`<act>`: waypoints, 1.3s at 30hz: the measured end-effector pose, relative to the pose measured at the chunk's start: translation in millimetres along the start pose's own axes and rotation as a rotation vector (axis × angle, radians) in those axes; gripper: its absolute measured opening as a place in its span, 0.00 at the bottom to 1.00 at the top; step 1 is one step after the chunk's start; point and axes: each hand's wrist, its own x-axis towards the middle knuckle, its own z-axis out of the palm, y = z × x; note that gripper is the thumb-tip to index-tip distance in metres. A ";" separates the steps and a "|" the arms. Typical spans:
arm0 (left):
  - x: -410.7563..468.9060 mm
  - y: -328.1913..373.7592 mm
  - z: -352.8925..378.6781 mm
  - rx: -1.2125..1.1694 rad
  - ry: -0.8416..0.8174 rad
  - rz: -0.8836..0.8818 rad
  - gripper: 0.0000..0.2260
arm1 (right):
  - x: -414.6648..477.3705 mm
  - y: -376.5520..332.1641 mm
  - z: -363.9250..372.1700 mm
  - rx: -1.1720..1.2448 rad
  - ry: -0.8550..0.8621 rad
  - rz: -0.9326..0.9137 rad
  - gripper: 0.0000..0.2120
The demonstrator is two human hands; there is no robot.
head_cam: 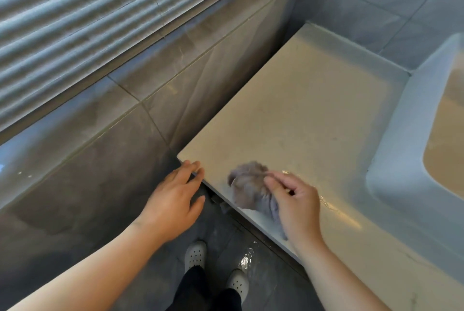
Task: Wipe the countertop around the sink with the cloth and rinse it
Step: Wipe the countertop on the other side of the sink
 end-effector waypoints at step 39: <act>9.1 13.4 -12.0 0.216 -0.182 0.018 0.45 | 19.1 38.1 -96.6 -0.345 0.549 -0.013 0.08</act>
